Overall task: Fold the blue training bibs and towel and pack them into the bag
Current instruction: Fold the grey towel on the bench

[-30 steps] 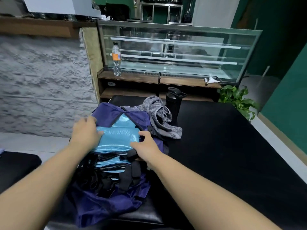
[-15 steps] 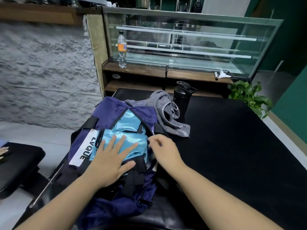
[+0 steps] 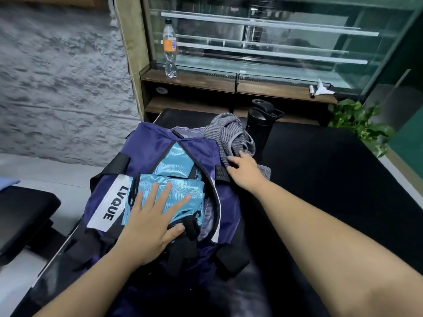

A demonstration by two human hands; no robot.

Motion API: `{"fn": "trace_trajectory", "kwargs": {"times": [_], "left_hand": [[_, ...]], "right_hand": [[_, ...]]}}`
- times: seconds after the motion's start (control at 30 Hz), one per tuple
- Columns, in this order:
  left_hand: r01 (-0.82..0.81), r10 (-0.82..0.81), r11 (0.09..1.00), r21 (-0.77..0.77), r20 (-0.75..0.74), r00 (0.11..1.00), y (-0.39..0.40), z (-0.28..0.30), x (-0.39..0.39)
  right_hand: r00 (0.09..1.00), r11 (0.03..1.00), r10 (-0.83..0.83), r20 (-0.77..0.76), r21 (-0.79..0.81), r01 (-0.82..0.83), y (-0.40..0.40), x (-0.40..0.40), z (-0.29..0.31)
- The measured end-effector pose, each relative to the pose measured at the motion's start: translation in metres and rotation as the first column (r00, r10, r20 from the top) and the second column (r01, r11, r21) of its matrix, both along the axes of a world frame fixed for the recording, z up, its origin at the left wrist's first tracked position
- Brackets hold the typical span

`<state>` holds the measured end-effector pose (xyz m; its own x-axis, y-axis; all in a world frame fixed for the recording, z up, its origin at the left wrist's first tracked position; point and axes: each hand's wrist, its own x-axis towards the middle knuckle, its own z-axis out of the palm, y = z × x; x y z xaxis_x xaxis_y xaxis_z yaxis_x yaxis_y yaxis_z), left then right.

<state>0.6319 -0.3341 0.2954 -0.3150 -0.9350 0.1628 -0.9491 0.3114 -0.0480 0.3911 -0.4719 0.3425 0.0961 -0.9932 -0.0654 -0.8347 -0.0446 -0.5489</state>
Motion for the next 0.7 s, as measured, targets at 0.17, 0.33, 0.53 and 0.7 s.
{"fn": "trace_trajectory", "kwargs": {"times": [0.17, 0.33, 0.53, 0.7], "left_hand": [[-0.01, 0.01, 1.0, 0.013, -0.012, 1.0, 0.0, 0.002, 0.0], [-0.009, 0.01, 0.998, 0.057, -0.016, 1.0, 0.002, 0.004, -0.001], [0.01, 0.025, 0.982, 0.187, -0.184, 0.983, 0.006, 0.018, -0.001], [0.122, 0.218, 0.906, 0.405, -0.693, 0.687, 0.024, 0.068, -0.018]], "right_hand": [[0.961, 0.991, -0.105, 0.255, -0.049, 0.121, 0.011, -0.001, 0.0], [0.835, 0.945, -0.242, 0.494, -0.077, 0.319, 0.046, -0.019, 0.006], [0.692, 0.925, -0.255, 0.675, -0.037, 0.377, 0.106, -0.053, 0.014], [0.352, 0.933, -0.314, 0.882, 0.219, 0.286, 0.151, -0.08, 0.043]]}}
